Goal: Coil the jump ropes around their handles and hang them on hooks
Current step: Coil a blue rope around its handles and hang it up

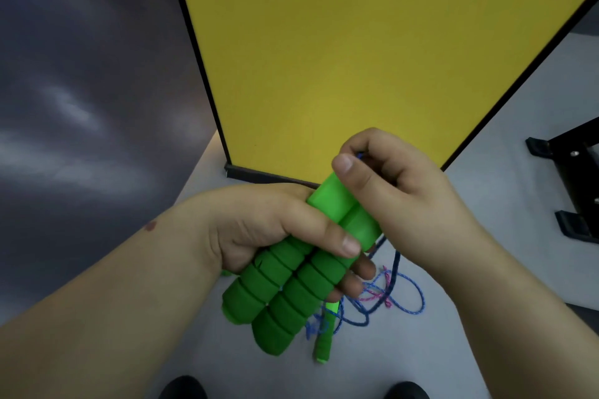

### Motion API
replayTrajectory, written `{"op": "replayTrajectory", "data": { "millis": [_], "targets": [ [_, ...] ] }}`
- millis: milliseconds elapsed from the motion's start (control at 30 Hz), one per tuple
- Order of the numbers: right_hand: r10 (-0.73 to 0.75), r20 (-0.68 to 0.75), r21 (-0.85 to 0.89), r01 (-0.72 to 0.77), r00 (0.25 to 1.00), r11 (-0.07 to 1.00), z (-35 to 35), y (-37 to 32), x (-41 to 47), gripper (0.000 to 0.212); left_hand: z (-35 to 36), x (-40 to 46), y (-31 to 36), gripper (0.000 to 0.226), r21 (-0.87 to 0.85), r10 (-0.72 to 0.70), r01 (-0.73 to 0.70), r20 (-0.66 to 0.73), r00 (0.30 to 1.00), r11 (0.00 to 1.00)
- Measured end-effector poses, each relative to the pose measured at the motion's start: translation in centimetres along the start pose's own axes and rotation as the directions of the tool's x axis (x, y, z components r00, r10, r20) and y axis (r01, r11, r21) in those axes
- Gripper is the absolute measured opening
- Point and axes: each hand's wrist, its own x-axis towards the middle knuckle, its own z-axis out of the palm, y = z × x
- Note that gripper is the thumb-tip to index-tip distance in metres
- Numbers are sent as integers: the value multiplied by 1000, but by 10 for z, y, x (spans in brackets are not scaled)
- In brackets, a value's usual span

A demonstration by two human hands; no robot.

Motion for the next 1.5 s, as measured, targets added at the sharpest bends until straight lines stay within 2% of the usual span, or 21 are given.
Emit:
{"op": "replayTrajectory", "data": {
  "millis": [67,133,200,267,300,367,433,567,667,733,767,800,833,933,1000,1067,1167,1233,1300,1400,1500],
  "targets": [
    [-5,-66,17,6,998,1000,-1,0,3,24,-1,-3,1,54,-206,23,-8,73,997,979],
    [-18,-96,31,21,995,999,-5,-1,4,26,-2,-7,0,55,-215,2,28,139,990,976],
    [-47,-115,9,48,992,999,-6,-4,5,29,-5,3,-8,45,106,-37,34,20,999,994],
    [-38,-138,39,43,990,998,-6,-6,5,30,-4,6,-8,35,415,-16,76,-146,989,907],
    [-8,-139,88,21,990,996,-6,-6,4,31,-3,6,-7,29,351,-30,60,-90,995,935],
    [73,-112,173,-53,991,983,-8,-2,4,38,1,0,-2,29,-47,-51,60,175,983,997],
    [143,-85,213,-123,986,969,-9,3,5,45,4,-4,1,30,-196,3,54,276,961,979],
    [216,8,299,-208,976,931,-8,9,7,64,5,-6,6,27,-342,118,-32,234,965,939],
    [220,-31,-68,-222,975,973,-11,14,5,47,6,-7,18,18,-447,74,-118,-114,991,887],
    [171,16,-407,-150,985,901,-10,14,3,35,1,1,16,12,-274,51,-186,-434,899,944],
    [150,65,-504,-97,987,858,-9,13,1,33,-2,7,11,8,-76,91,-161,-563,822,984],
    [129,117,-562,-42,985,826,-7,9,0,32,-5,11,5,6,183,167,-61,-643,747,981],
    [103,163,-598,15,981,802,-5,3,-1,32,-7,13,-1,6,448,260,82,-648,716,890],
    [20,226,-683,144,974,716,-9,-6,3,30,-5,14,-10,9,834,282,321,-473,834,450],
    [0,207,-671,142,978,727,-16,-7,6,32,-4,10,-8,5,895,192,262,-346,918,361],
    [32,141,-569,54,989,820,-21,-3,8,32,-7,0,0,10,883,61,191,-239,969,429],
    [124,2,-162,-122,992,979,-28,8,12,33,-11,-16,9,15,619,-102,79,2,995,781],
    [201,16,97,-202,979,975,-28,13,14,46,-11,-19,8,24,351,-47,-6,143,989,936],
    [238,57,173,-245,970,954,-22,14,15,42,-10,-18,6,31,148,37,-67,196,980,987],
    [277,80,65,-283,957,957,-17,17,15,38,-6,-14,11,33,-83,172,-166,77,982,983],
    [271,94,-125,-259,958,958,-20,12,12,36,-2,-6,17,15,-112,188,-229,-293,937,967]
  ]
}}
